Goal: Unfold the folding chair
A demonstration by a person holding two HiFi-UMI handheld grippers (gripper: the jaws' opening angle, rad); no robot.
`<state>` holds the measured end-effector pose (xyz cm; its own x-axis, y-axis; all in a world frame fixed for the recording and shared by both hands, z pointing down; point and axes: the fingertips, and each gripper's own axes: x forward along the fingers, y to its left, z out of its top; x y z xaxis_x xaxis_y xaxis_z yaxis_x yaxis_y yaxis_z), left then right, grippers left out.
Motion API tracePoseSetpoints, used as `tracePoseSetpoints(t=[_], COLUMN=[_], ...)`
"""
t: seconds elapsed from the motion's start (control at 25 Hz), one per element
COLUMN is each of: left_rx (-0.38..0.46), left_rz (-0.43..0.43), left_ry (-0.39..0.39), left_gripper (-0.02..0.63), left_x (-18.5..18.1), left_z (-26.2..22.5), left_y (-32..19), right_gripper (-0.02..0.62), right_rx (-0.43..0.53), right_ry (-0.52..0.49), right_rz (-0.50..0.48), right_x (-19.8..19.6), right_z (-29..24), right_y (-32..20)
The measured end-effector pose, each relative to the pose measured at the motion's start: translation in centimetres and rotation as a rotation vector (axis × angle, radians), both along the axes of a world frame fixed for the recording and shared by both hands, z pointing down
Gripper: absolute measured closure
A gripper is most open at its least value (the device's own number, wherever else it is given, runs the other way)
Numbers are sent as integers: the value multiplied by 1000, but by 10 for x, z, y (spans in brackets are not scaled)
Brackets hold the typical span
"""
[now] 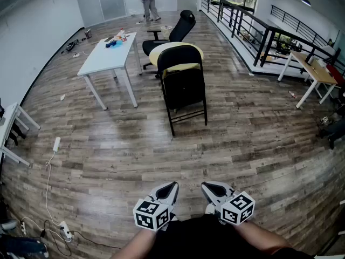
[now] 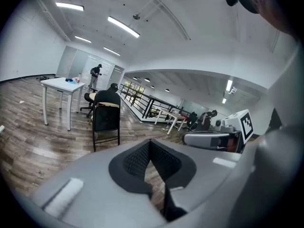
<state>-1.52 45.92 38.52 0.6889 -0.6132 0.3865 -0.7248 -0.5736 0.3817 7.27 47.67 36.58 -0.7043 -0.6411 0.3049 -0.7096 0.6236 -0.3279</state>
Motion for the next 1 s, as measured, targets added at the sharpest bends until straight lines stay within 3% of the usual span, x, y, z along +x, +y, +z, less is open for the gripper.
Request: tracePoseSetpoints(t=[1.0], left_rx=[3], left_rz=[12], left_ry=[-10], left_gripper=[598], left_x=[-79], left_z=[5], left_y=[28], right_gripper=[589], right_rx=[-15], right_ry=[-1], right_rz=[-24], right_x=[-85], right_z=[8], right_y=[20])
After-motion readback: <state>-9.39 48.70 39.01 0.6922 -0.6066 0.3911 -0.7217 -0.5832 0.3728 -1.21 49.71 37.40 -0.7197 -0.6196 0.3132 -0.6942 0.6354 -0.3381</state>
